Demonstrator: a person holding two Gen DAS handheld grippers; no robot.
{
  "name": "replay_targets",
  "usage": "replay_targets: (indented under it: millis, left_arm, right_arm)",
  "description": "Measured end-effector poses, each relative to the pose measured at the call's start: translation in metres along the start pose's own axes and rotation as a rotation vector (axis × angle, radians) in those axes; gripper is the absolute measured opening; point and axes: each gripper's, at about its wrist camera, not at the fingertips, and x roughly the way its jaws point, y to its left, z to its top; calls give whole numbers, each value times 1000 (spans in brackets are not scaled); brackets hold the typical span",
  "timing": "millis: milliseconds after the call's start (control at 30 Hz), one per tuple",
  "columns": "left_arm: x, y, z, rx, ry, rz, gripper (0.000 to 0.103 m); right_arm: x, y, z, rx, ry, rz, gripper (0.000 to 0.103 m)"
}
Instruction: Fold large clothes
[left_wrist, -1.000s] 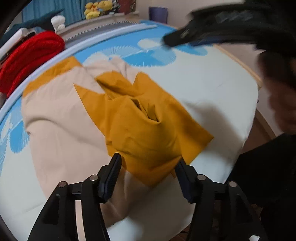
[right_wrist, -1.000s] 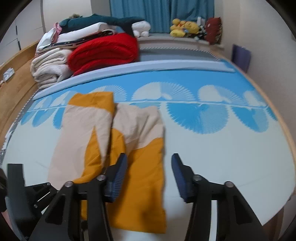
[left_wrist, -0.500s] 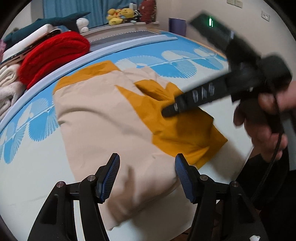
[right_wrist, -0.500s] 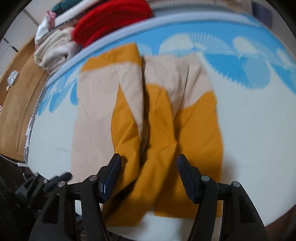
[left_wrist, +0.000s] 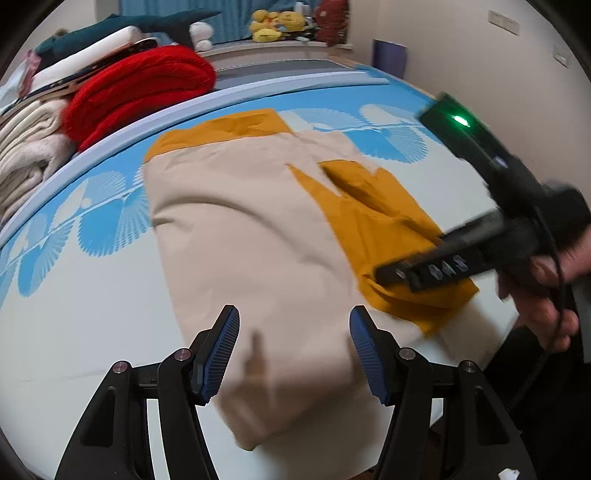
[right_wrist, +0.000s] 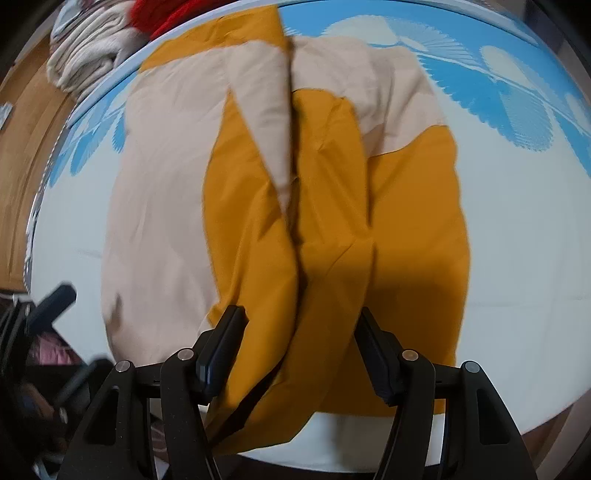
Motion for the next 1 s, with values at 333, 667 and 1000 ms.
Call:
replay_targets:
  millis: [333, 667, 1000]
  left_arm:
    - [-6, 80, 3, -365, -17, 44, 57]
    - [32, 70, 0, -391, 174, -167, 57]
    - [42, 50, -15, -245, 272, -106, 48]
  right_arm:
    - [-67, 10, -12, -87, -217, 198, 11]
    - [-65, -83, -43, 73, -146, 33, 11]
    - [-18, -84, -25, 87, -31, -29, 11]
